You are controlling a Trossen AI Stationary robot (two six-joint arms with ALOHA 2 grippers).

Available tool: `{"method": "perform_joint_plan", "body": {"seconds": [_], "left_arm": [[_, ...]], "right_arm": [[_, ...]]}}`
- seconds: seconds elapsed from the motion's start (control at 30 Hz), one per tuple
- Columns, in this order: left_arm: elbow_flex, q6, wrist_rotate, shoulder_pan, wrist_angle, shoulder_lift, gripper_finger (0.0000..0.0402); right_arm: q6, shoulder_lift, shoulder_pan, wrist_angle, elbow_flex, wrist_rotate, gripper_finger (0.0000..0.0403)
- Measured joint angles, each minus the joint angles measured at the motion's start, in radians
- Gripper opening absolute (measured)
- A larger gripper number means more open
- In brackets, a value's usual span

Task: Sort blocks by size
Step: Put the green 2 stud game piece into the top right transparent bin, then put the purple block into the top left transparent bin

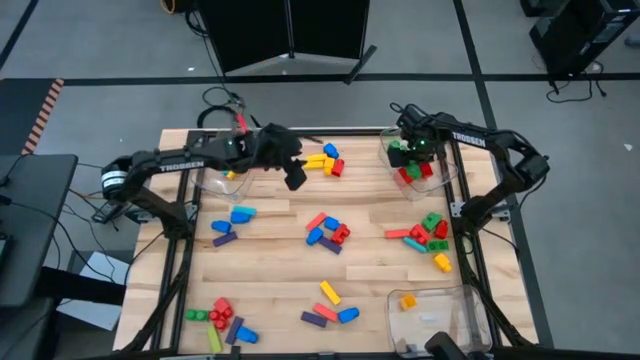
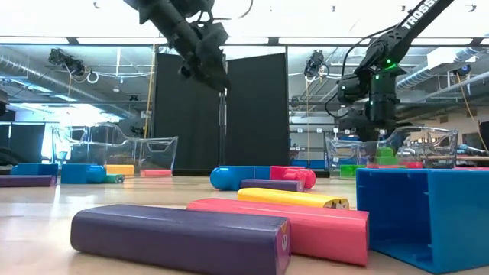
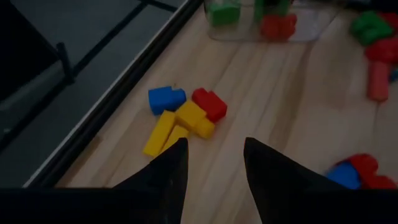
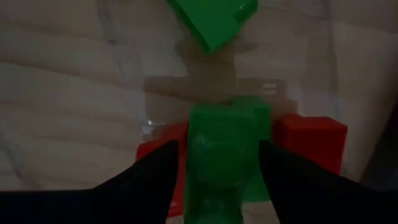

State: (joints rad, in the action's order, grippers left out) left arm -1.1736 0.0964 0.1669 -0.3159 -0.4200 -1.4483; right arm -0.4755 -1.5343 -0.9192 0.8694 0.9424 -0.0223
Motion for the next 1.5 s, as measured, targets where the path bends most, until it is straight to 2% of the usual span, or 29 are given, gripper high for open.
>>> {"method": "perform_joint_plan", "body": {"seconds": [0.2, 0.53, 0.67, 0.8, 0.87, 0.97, 1.1, 1.5], "left_arm": [[0.000, 0.010, 0.157, 0.129, -0.016, 0.000, 0.0163], [0.000, -0.143, 0.162, 0.226, 0.030, -0.001, 0.0163], [0.000, -0.144, 0.147, 0.250, 0.046, -0.002, 0.0163], [0.000, -0.159, 0.019, 0.275, 0.059, -0.011, 0.0163], [0.000, -0.198, -0.005, 0.296, 0.066, -0.029, 0.0163], [0.000, -0.247, -0.013, 0.332, 0.074, -0.066, 0.0163], [0.000, -0.348, -0.105, 0.373, 0.093, -0.137, 0.0163], [0.000, -0.345, -0.131, 0.428, 0.232, -0.377, 0.0163]], "right_arm": [[0.048, 0.121, 0.000, 0.016, 0.000, 0.002, 0.0261], [0.053, 0.482, 0.029, 0.145, 0.000, 0.001, 0.0263], [-0.011, 0.631, 0.085, 0.185, 0.000, 0.001, 0.0254], [-0.084, 0.753, 0.161, 0.189, 0.000, -0.001, 0.0250], [-0.110, 0.795, 0.197, 0.190, 0.000, -0.001, 0.0249], [-0.147, 0.834, 0.249, 0.195, 0.000, -0.001, 0.0249], [-0.178, 0.851, 0.313, 0.231, 0.000, -0.001, 0.0249], [-0.213, 0.851, 0.420, 0.262, 0.000, 0.029, 0.0249]]}}
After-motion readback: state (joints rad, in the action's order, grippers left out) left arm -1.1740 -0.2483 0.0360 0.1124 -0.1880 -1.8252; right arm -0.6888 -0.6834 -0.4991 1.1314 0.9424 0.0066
